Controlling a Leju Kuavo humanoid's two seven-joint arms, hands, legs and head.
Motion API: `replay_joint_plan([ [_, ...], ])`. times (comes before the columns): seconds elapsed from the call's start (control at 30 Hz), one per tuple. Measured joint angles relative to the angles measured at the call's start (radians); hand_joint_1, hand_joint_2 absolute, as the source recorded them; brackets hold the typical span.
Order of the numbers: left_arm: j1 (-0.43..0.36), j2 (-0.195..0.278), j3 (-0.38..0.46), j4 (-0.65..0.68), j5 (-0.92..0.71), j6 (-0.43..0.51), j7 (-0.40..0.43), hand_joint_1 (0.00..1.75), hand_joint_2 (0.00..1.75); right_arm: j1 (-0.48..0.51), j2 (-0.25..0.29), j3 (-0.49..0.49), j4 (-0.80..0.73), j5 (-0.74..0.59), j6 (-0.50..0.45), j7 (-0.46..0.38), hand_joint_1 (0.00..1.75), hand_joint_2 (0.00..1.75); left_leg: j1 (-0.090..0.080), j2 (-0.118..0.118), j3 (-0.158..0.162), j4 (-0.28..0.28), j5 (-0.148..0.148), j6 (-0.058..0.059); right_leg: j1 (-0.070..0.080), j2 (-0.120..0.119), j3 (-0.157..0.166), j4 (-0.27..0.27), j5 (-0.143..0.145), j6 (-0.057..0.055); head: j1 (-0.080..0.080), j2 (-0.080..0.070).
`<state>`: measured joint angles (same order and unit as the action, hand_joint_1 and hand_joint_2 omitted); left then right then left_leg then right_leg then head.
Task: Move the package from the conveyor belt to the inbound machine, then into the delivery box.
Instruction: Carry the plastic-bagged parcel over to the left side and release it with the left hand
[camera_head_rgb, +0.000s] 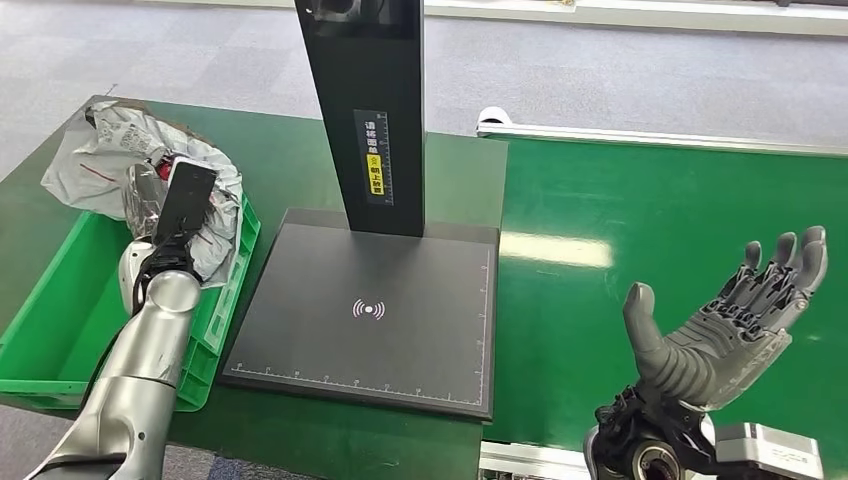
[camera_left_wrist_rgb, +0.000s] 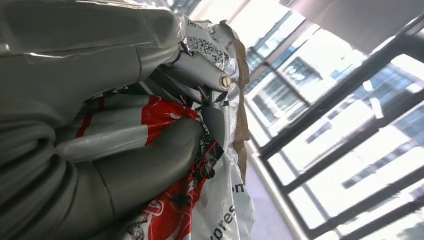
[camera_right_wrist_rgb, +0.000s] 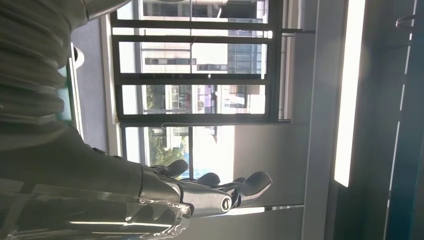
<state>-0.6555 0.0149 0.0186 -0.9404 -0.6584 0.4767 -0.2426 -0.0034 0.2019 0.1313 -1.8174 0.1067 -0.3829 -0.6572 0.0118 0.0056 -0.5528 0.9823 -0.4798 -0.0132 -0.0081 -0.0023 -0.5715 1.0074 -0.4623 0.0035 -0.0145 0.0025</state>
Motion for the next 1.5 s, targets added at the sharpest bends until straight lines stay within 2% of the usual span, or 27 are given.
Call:
replay_joint_plan([
  [0.13, -0.047, 0.013, 0.026, 0.133, -0.038, 0.055, 0.08, 1.75, 1.75, -0.009, 0.0, 0.0, 0.006, 0.002, -0.006, 0.011, 0.0, 1.75, 0.0, 0.001, -0.001, 0.0, 0.0, 0.0, 0.0, 0.0, -0.001, 0.0, 0.0, 0.0, 0.0, 0.0],
  [0.27, -0.083, 0.028, 0.08, 0.265, -0.013, 0.115, 0.067, 1.75, 1.75, -0.015, -0.003, 0.002, 0.011, 0.006, -0.025, 0.02, 0.0, 1.75, 0.0, 0.0, -0.001, 0.0, 0.0, 0.0, 0.001, 0.0, -0.001, 0.0, 0.0, 0.0, 0.0, 0.0],
  [0.3, -0.088, 0.031, 0.092, 0.289, -0.005, 0.125, 0.064, 1.56, 1.75, -0.015, -0.004, 0.004, 0.013, 0.007, -0.029, 0.02, 0.0, 1.75, 0.001, 0.0, -0.001, 0.0, 0.0, 0.0, 0.001, 0.0, -0.001, 0.0, 0.0, 0.0, 0.0, 0.0],
  [0.4, -0.103, 0.045, 0.133, 0.353, 0.021, 0.148, 0.068, 0.26, 1.75, -0.015, -0.008, 0.011, 0.018, 0.006, -0.042, 0.02, 0.0, 1.75, 0.001, 0.001, -0.001, 0.0, 0.0, 0.0, 0.001, 0.001, -0.002, 0.0, 0.0, 0.0, 0.0, 0.0],
  [0.43, -0.109, 0.052, 0.146, 0.376, 0.027, 0.154, 0.072, 0.01, 1.75, -0.015, -0.009, 0.013, 0.021, 0.005, -0.045, 0.02, 0.0, 1.75, 0.001, 0.001, -0.001, 0.0, 0.0, 0.0, 0.001, 0.001, -0.002, 0.0, 0.0, 0.0, 0.0, 0.0],
  [0.53, -0.125, 0.072, 0.184, 0.434, 0.049, 0.176, 0.066, 0.0, 1.75, -0.016, -0.012, 0.018, 0.03, 0.004, -0.056, 0.02, 0.0, 1.75, 0.001, 0.0, -0.001, 0.0, 0.0, 0.0, 0.001, 0.001, -0.002, 0.0, 0.0, 0.0, 0.0, 0.0],
  [0.67, -0.131, 0.086, 0.24, 0.475, 0.092, 0.206, 0.01, 0.0, 1.75, -0.016, -0.015, 0.025, 0.04, 0.002, -0.064, 0.023, 0.0, 1.75, 0.001, 0.0, -0.001, 0.0, 0.0, 0.0, 0.001, 0.001, -0.002, 0.0, 0.0, 0.0, 0.0, 0.0],
  [0.73, -0.131, 0.088, 0.271, 0.482, 0.115, 0.211, -0.03, 0.0, 1.75, -0.016, -0.015, 0.026, 0.045, 0.0, -0.069, 0.024, 0.0, 1.75, 0.001, 0.0, -0.001, 0.0, 0.0, 0.0, 0.001, 0.001, -0.002, 0.0, 0.0, 0.0, 0.0, 0.0],
  [0.8, -0.132, 0.087, 0.307, 0.485, 0.159, 0.204, -0.105, 0.0, 1.75, -0.016, -0.015, 0.026, 0.049, -0.001, -0.072, 0.027, 0.0, 1.75, 0.001, 0.0, -0.001, 0.0, 0.0, 0.0, 0.001, 0.001, -0.002, 0.0, 0.0, 0.0, 0.0, 0.0],
  [0.9, -0.134, 0.077, 0.36, 0.482, 0.261, 0.157, -0.242, 0.0, 1.75, -0.02, -0.015, 0.026, 0.056, -0.002, -0.071, 0.03, 0.0, 1.75, 0.001, 0.0, -0.001, 0.0, 0.0, 0.0, 0.001, 0.001, -0.002, 0.0, 0.0, 0.0, 0.0, 0.0],
  [1.03, -0.121, 0.04, 0.385, 0.413, 0.419, -0.007, -0.345, 0.0, 1.75, -0.034, -0.015, 0.026, 0.069, -0.002, -0.059, 0.037, 0.0, 1.75, 0.001, 0.0, -0.001, 0.0, 0.0, 0.0, 0.001, 0.001, -0.002, 0.0, 0.0, 0.0, 0.0, 0.0],
  [1.1, -0.09, 0.011, 0.366, 0.325, 0.496, -0.081, -0.363, 0.0, 1.75, -0.042, -0.015, 0.025, 0.077, 0.0, -0.048, 0.042, 0.0, 1.75, 0.0, 0.001, -0.001, 0.0, 0.0, 0.0, 0.0, 0.001, -0.002, 0.0, 0.0, 0.0, 0.0, 0.0],
  [1.17, -0.029, -0.022, 0.314, 0.191, 0.558, -0.108, -0.372, 0.0, 1.75, -0.045, -0.015, 0.024, 0.086, 0.007, -0.035, 0.049, 0.0, 1.75, 0.0, 0.001, -0.001, 0.0, 0.0, 0.0, 0.0, 0.001, -0.002, 0.0, 0.0, 0.0, 0.0, 0.0],
  [1.37, 0.205, -0.085, 0.066, -0.21, 0.63, -0.038, -0.416, 0.0, 1.75, -0.042, -0.012, 0.022, 0.113, 0.036, -0.012, 0.071, 0.0, 1.75, 0.0, 0.0, -0.002, 0.0, -0.002, 0.0, 0.0, 0.001, -0.003, 0.0, -0.001, 0.001, 0.0, 0.0],
  [1.5, 0.265, -0.09, -0.023, -0.327, 0.659, -0.018, -0.419, 0.0, 1.75, -0.042, -0.012, 0.02, 0.123, 0.04, -0.007, 0.072, 0.0, 1.75, 0.0, 0.0, -0.002, 0.0, -0.002, 0.0, 0.0, 0.001, -0.003, 0.0, -0.001, 0.001, 0.0, 0.0],
])
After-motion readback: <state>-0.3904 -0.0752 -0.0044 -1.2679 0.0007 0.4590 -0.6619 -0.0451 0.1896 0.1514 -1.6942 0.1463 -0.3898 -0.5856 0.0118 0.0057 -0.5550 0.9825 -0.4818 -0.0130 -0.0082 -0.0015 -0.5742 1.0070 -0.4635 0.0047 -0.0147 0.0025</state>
